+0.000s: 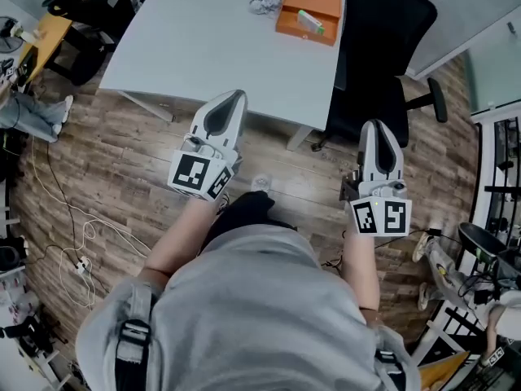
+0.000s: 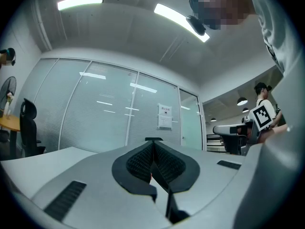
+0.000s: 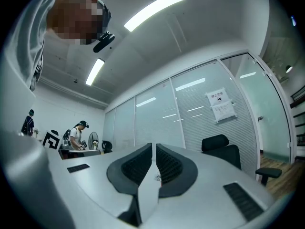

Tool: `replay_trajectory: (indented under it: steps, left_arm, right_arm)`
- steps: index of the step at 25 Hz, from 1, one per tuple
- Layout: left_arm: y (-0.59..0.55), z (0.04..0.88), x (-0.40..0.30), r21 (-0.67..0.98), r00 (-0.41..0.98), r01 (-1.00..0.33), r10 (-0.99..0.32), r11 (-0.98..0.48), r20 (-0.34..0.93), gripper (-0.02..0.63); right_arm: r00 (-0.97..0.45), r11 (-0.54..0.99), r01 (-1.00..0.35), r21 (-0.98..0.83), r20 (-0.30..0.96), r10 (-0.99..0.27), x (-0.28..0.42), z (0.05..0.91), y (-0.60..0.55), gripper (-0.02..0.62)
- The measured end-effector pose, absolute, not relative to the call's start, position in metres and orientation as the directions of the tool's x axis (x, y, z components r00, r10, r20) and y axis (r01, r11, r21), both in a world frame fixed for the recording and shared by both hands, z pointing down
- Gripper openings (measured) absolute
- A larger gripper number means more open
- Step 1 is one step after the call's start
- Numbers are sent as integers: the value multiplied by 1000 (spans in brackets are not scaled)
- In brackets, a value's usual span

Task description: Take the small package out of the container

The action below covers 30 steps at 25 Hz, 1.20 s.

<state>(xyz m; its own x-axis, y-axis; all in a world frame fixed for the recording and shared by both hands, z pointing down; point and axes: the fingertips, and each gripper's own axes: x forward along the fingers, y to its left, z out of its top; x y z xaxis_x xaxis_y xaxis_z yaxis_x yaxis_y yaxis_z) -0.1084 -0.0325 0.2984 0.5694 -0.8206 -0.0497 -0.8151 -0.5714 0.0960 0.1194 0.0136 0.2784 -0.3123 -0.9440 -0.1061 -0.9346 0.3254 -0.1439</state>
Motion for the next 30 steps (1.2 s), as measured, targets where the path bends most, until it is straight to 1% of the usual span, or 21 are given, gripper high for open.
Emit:
replay_trajectory:
  steps: [8, 17, 30]
  left_arm:
    - [-152, 331, -108, 95, 584, -806, -811, -584, -33, 20]
    - [-213, 353, -93, 121, 563, -821, -826, -558, 13, 20]
    - [-328, 361, -35, 97, 438, -895, -899, -436, -8, 20]
  right_arm:
    - [-309, 321, -934, -155, -96, -946, 116, 317, -103, 58]
    - [-326, 331, -928, -170, -56, -944, 134, 338, -171, 58]
    - [-471, 476, -864, -166, -72, -879, 197, 356, -313, 58]
